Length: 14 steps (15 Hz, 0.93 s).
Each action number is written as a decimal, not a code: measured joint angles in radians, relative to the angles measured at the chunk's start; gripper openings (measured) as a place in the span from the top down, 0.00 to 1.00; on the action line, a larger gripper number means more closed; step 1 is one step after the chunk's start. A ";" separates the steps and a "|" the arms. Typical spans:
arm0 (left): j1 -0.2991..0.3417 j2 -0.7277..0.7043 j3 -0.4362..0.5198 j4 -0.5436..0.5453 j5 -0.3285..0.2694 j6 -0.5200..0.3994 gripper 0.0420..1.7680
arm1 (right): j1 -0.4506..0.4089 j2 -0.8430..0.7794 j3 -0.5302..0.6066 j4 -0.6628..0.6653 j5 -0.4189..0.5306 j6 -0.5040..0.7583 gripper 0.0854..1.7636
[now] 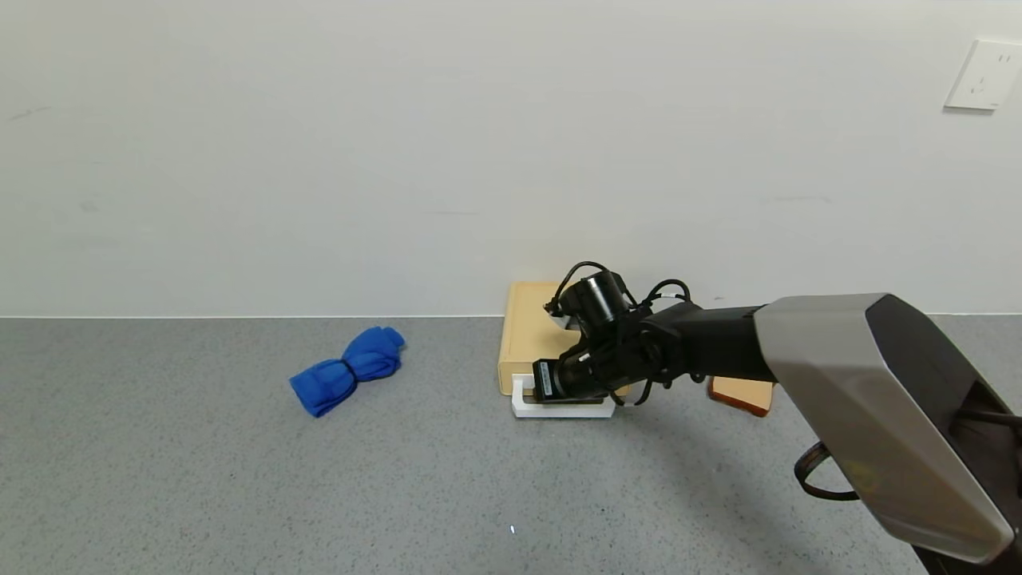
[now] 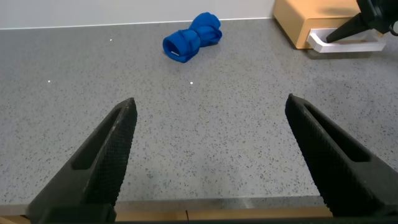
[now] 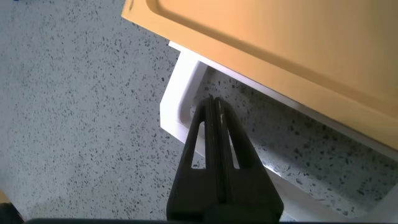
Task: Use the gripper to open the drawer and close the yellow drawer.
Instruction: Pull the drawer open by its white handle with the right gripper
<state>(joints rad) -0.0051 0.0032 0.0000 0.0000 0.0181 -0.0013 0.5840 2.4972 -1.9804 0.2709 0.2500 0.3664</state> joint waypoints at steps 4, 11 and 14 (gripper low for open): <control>0.000 0.000 0.000 0.000 0.000 0.000 0.03 | 0.002 0.001 -0.001 0.013 0.000 0.000 0.98; 0.000 0.000 0.000 0.000 0.000 0.000 0.03 | 0.014 -0.001 -0.002 0.081 -0.001 0.001 0.98; 0.000 0.000 0.000 0.000 0.000 0.000 0.03 | 0.029 -0.005 -0.001 0.111 -0.003 0.026 0.98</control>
<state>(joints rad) -0.0051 0.0032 0.0000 0.0000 0.0183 -0.0013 0.6128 2.4919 -1.9811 0.3823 0.2468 0.3919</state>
